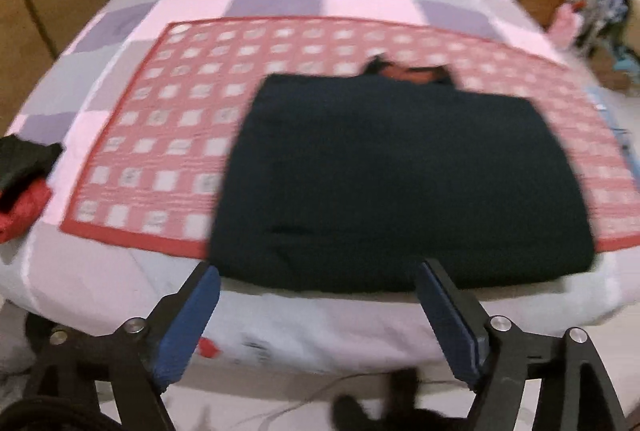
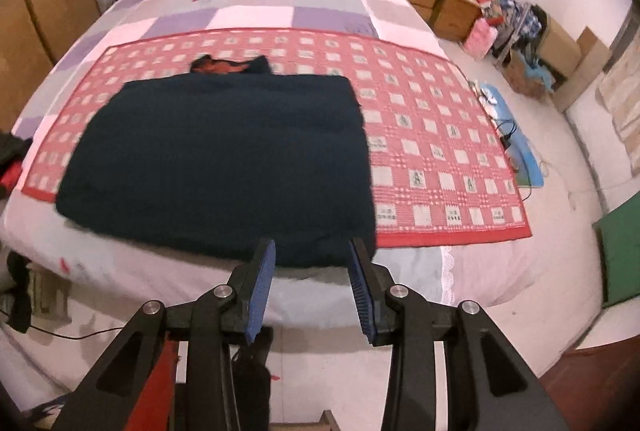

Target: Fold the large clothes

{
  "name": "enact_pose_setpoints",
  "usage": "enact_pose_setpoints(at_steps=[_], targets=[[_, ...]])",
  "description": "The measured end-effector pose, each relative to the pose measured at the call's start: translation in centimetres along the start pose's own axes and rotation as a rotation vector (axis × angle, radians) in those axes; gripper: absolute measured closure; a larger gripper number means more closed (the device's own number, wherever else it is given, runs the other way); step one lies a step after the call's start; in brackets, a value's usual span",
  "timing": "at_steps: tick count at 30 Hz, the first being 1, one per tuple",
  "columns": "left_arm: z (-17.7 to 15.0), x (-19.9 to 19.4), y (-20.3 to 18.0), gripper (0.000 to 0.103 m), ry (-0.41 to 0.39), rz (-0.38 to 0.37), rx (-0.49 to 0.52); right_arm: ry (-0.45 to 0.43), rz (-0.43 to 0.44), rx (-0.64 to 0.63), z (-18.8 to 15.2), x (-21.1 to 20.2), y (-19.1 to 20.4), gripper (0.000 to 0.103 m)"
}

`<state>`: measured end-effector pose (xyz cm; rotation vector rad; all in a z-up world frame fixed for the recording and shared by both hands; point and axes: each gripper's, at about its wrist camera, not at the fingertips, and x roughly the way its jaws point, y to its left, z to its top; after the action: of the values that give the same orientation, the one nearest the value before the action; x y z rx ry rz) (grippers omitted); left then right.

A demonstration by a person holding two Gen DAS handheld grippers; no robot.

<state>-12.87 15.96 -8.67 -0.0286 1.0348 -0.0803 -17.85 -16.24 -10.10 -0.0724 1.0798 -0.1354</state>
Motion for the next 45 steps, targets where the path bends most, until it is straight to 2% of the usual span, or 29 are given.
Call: enact_pose_setpoints(at_steps=[3,6,10,12,15,27,45], targets=[[0.3,-2.3,-3.8,0.015,0.015,0.013,0.037,0.029,0.035,0.009,-0.4,-2.9,3.2,0.064],[0.3,-3.7,-5.9,0.011,0.023,0.025,0.037,0.038,0.076,-0.015,-0.7,-5.2,5.6,0.064],[0.0,-4.0,-7.5,0.01,0.075,0.011,0.004,0.043,0.09,-0.055,-1.3,-7.0,7.6,0.063],[-0.5,-4.1,-8.3,0.01,0.088,0.046,0.013,0.049,0.097,-0.071,-1.6,-7.4,8.0,0.063],[-1.0,-4.3,-9.3,0.01,0.106,0.051,0.012,0.063,0.095,-0.084,-2.0,-7.5,7.9,0.063],[-1.0,-5.6,-12.1,0.01,0.089,0.065,0.019,0.081,0.081,-0.051,-2.3,-7.7,4.9,0.063],[-1.0,-6.3,-14.3,0.01,0.095,0.056,0.025,0.08,0.095,-0.042,-2.6,-8.9,2.7,0.063]])
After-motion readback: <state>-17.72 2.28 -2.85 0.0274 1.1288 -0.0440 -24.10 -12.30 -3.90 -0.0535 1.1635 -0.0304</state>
